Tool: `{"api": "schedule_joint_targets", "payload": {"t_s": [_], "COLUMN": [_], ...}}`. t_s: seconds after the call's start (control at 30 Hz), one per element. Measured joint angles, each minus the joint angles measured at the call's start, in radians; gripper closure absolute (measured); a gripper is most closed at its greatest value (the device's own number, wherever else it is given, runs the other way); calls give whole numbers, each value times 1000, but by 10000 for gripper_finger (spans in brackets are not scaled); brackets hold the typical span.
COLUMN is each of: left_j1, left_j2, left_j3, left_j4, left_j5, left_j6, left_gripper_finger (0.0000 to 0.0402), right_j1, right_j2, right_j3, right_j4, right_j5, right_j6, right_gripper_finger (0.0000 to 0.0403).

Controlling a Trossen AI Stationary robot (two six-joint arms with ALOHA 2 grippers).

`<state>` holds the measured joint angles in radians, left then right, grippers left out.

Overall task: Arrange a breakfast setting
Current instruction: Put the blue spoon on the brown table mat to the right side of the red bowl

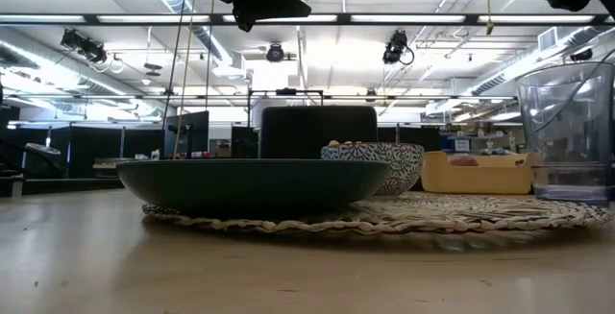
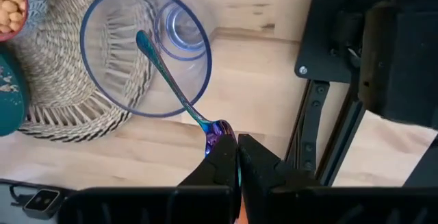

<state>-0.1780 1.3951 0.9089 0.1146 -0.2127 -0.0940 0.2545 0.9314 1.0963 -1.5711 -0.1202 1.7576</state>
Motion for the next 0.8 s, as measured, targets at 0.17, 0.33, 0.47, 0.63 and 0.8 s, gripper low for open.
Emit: {"api": "schedule_joint_targets", "payload": {"t_s": [0.17, 0.33, 0.47, 0.63, 0.8], "left_j1": [0, 0, 0, 0, -1], "left_j2": [0, 0, 0, 0, 0], "left_j3": [0, 0, 0, 0, 0], "left_j4": [-1, -7, -8, -8, -8], "left_j5": [0, 0, 0, 0, 0], "left_j6": [0, 0, -5, -31, -53], "left_gripper_finger": [233, 233, 233, 233, 233], "right_j1": [0, 0, 0, 0, 0], "right_j2": [-2, -27, -63, -110, -147], "right_j3": [1, 23, 65, 77, 77], "right_j4": [0, 0, 0, -1, 0], "right_j5": [-27, -25, 26, 54, 59], "right_j6": [10, 3, -3, -7, -35], "right_gripper_finger": [393, 393, 393, 393, 393]}}
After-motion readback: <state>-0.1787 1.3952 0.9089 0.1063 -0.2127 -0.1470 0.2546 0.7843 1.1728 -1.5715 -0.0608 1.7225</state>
